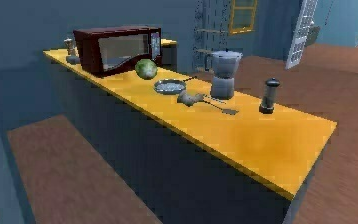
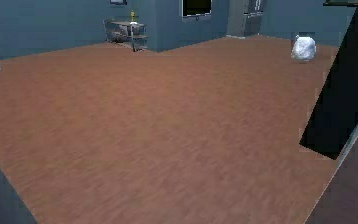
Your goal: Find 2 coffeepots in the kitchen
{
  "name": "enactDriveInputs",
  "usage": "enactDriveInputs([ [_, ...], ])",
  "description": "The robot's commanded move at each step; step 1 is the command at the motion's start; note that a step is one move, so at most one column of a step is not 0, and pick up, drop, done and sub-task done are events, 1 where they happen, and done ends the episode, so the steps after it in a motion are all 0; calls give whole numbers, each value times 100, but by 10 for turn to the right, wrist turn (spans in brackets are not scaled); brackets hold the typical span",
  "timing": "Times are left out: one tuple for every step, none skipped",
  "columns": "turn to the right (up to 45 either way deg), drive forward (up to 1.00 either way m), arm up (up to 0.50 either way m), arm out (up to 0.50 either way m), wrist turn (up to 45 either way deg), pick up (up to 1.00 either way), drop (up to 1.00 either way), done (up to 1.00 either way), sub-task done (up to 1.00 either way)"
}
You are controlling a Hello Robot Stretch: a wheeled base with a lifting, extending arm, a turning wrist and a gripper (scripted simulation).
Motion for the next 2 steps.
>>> enactDriveInputs([
  [180,0,0,0,0,0,0,0,0],
  [0,30,0,0,0,0,0,0,0],
])
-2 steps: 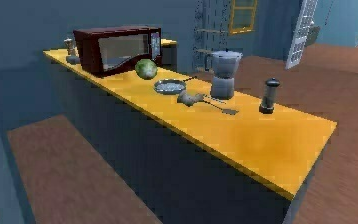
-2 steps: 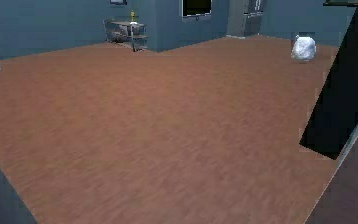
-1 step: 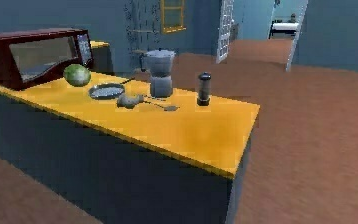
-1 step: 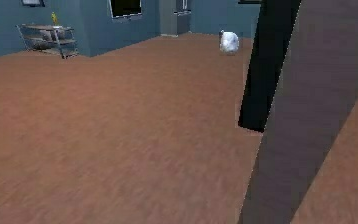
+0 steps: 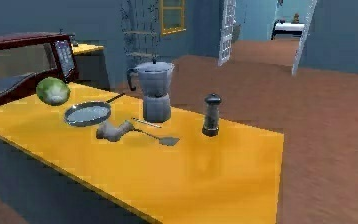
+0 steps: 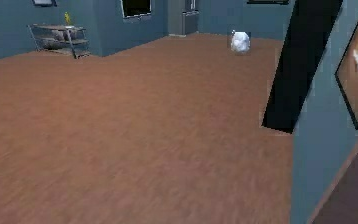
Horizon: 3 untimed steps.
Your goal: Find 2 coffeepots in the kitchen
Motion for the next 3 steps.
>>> enactDriveInputs([
  [-450,0,0,0,0,0,0,0,0],
  [-120,0,0,0,0,0,0,0,0],
  [0,100,0,0,0,0,0,0,0],
])
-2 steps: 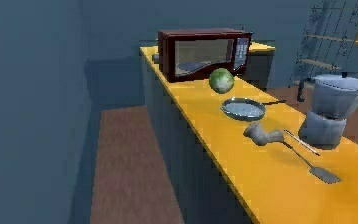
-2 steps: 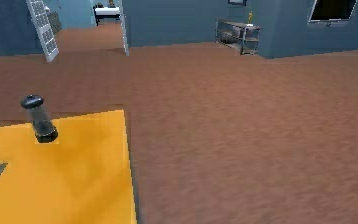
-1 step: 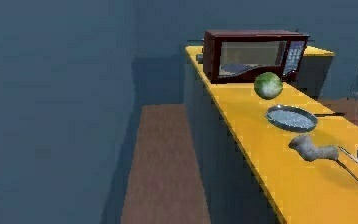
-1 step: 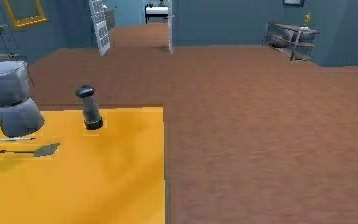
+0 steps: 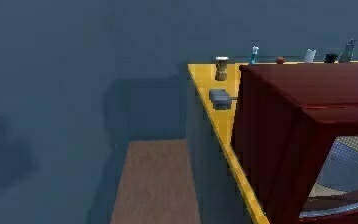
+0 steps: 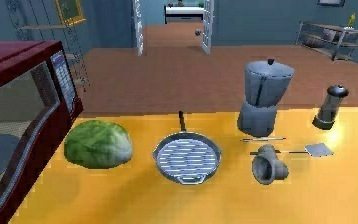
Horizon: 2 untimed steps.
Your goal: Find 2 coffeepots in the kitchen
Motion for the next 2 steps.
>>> enactDriveInputs([
  [0,75,0,0,0,0,0,0,0],
  [210,0,0,0,0,0,0,0,0],
])
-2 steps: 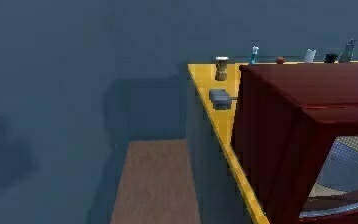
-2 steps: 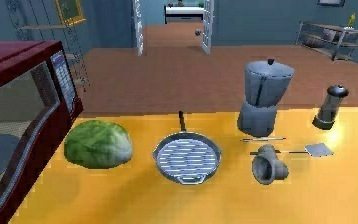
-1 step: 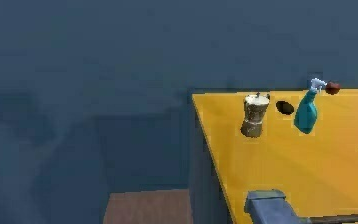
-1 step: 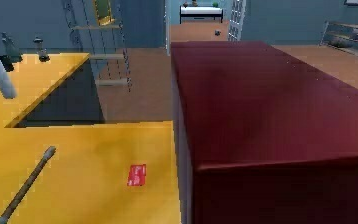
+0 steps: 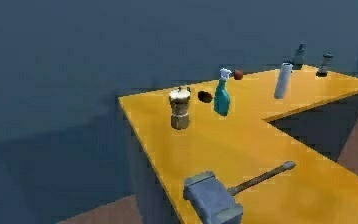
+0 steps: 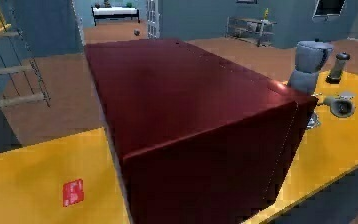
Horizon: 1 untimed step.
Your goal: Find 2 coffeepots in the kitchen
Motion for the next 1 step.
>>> enactDriveInputs([
  [0,0,0,0,0,0,0,100,0],
])
